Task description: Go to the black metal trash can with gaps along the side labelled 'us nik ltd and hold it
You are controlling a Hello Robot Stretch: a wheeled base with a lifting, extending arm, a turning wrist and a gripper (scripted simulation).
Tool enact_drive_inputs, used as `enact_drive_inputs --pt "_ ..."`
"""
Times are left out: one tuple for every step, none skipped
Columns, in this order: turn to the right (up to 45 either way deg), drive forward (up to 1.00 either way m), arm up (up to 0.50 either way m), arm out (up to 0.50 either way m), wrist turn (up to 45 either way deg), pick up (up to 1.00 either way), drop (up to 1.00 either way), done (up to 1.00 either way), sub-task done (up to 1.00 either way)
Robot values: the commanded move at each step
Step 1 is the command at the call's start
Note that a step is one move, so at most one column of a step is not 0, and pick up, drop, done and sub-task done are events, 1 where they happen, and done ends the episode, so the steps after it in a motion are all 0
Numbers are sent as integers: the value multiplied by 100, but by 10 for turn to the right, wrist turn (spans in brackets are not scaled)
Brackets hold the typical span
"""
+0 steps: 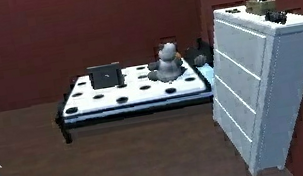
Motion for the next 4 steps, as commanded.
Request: enact_drive_inputs --pt "0 70 0 0 0 0 0 0 0" --pt "-420 0 0 0 0 0 0 0 0" --pt "0 45 0 0 0 0 0 0 0" --pt "-450 0 0 0 0 0 0 0 0"
